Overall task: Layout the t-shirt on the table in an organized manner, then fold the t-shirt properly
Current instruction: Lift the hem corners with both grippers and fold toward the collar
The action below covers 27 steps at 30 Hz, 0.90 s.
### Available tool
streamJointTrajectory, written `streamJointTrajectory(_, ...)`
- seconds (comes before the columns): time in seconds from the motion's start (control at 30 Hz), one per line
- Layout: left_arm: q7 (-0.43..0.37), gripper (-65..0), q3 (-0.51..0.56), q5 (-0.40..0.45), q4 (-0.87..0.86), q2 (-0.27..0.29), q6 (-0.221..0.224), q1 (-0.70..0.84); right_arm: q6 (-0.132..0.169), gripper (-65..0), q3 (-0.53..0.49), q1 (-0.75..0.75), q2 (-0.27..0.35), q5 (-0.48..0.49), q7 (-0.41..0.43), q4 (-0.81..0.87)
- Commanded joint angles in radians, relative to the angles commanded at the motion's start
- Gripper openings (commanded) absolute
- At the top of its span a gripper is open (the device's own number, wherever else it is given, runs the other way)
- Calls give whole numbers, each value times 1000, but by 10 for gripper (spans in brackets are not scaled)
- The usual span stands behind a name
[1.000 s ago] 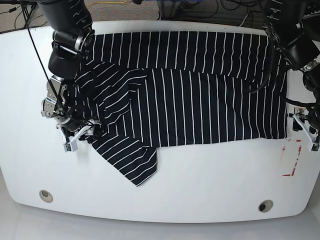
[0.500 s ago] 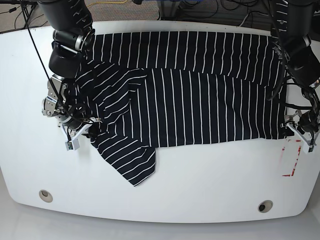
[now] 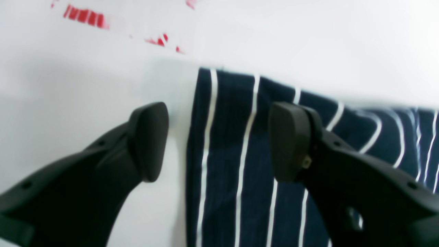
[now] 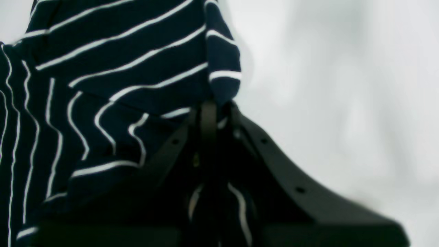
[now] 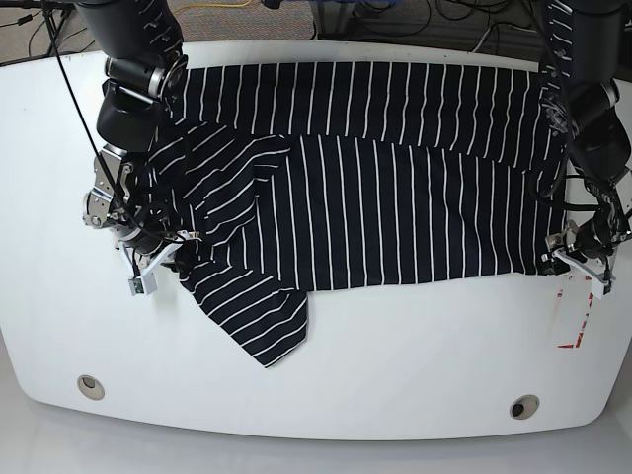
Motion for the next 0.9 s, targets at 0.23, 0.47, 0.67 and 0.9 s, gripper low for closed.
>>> streamJointTrajectory(0.23,-2,-283,78,-5,-3,31,0,-17,0,-645,0,-6,-2,-2,0,32)
streamJointTrajectory(0.47,-5,-650,106,0,-5,38,2,-20,0,-650,0,-14,2,-3,-2,49)
streamJointTrajectory(0.67,-3,-650,140,-5,6,40,-5,-20,0,-650,-2,2,2,-5,-9,75)
streamJointTrajectory(0.9,0,-650,140,-6,141,43,-6,-14,0,-650,-2,8,23,-5,-94,206)
